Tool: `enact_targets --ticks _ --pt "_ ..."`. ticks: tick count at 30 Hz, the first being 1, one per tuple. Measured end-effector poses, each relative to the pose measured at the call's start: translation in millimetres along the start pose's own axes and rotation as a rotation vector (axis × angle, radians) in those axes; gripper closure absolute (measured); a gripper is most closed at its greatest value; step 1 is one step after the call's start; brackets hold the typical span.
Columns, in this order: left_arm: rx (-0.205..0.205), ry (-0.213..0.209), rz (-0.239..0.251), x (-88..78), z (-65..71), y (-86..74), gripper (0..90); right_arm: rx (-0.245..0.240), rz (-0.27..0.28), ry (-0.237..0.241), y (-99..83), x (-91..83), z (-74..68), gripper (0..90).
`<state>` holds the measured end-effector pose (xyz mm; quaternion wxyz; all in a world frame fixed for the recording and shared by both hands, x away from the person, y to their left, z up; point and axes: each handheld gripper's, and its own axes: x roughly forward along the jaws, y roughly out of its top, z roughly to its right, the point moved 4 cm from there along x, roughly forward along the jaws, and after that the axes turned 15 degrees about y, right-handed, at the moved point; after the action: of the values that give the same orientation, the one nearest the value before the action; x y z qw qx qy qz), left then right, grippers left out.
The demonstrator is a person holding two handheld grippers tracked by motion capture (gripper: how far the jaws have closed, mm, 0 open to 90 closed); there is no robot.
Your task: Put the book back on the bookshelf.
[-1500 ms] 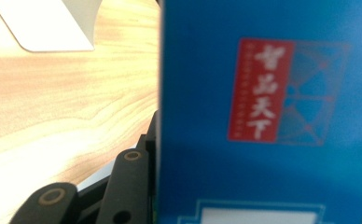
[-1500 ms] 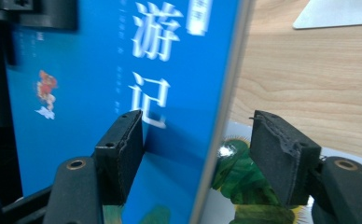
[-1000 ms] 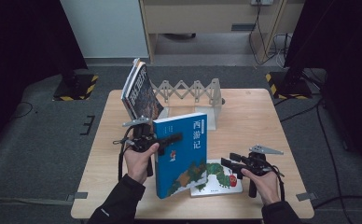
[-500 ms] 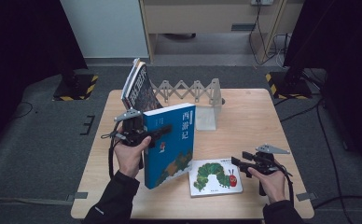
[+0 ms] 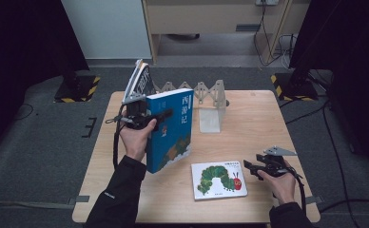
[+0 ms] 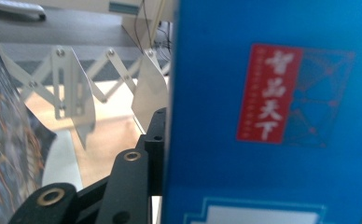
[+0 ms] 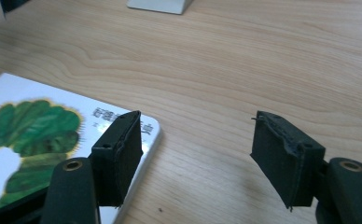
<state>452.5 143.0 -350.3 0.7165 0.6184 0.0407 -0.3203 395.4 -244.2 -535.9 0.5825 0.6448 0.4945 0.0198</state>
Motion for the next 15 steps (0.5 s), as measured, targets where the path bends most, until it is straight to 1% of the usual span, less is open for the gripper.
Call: enact_targets --ticks 3,4,6,7,8,9,11,12,15 --pt "0.008 0.022 0.024 6.2 0.7 10.4 59.8 -0.001 -0.016 -0.025 -2.5 -0.3 4.7 30.9" --pt "0.012 0.029 0.028 7.8 1.0 12.5 59.8 -0.013 -0.022 -0.038 -3.0 -0.4 7.2 29.9" --pt "0.016 0.038 0.040 12.9 1.6 17.6 59.8 -0.013 -0.026 -0.052 -3.8 -0.5 9.8 26.3" --pt "0.013 0.038 0.045 14.4 1.4 18.7 59.7 -0.008 -0.036 -0.067 -4.4 -0.8 12.8 22.0" --pt "0.004 0.038 0.051 16.8 1.0 19.8 59.7 -0.008 -0.036 -0.067 -4.4 -0.8 12.8 22.0" --pt "-0.004 0.036 0.054 19.9 0.3 20.6 59.8 -0.021 -0.050 -0.089 -5.9 -0.9 17.1 19.9" --pt "-0.012 0.040 0.052 24.4 0.3 22.0 59.8 -0.020 -0.058 -0.096 -6.6 -1.1 18.0 19.4" --pt "-0.010 0.041 0.047 26.9 0.5 23.0 59.9 -0.021 -0.070 -0.113 -8.0 -1.2 20.8 17.7" --pt "0.008 0.048 0.047 35.6 2.3 25.6 59.9 -0.029 -0.085 -0.125 -9.4 -1.4 23.4 16.2"
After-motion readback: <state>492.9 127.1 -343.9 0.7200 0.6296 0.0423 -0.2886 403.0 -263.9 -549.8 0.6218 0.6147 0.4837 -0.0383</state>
